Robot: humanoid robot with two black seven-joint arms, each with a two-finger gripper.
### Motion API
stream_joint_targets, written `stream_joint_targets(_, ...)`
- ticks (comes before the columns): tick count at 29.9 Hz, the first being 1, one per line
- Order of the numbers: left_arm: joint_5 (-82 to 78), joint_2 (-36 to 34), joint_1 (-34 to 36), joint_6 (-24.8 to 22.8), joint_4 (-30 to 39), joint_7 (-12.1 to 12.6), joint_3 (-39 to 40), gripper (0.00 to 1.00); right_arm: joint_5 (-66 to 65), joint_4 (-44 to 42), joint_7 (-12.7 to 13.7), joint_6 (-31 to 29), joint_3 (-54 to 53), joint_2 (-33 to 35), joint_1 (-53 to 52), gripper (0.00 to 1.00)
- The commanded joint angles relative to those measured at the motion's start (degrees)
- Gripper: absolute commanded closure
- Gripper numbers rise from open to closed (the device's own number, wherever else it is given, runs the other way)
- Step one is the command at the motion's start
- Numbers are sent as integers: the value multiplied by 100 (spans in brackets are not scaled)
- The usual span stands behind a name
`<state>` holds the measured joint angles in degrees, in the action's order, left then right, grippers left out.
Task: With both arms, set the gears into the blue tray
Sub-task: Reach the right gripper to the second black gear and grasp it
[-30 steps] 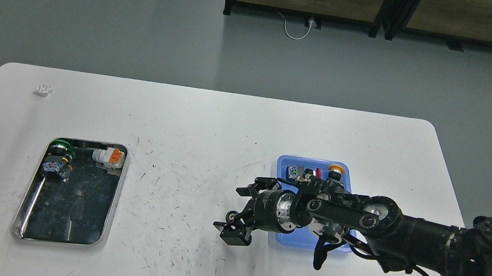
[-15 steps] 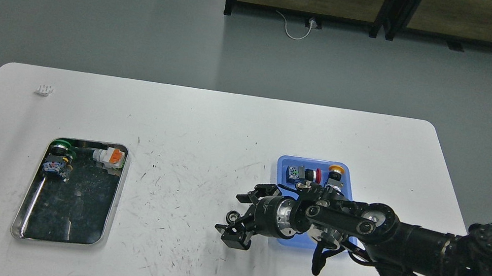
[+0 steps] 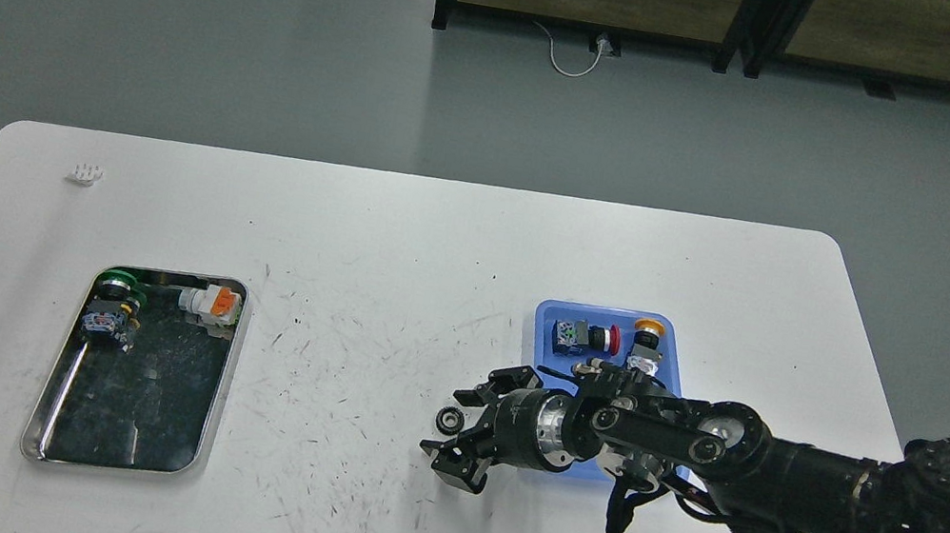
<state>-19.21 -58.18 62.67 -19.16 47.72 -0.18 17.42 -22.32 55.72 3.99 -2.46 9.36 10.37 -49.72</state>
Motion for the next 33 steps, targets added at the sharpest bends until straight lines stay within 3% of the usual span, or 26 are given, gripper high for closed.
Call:
stream_joint_targets(1, -3, 9, 8, 0, 0, 9, -2, 2, -9, 0, -3, 0, -49, 26, 41, 35)
stream_joint_targets(25, 5, -71, 8, 0, 0, 0, 16, 2, -53, -44, -3, 0, -181, 9, -12, 42)
stream_joint_targets(33, 5, -79, 17, 0, 0, 0, 16, 2, -114, -79, -3, -9, -145, -18, 6, 52)
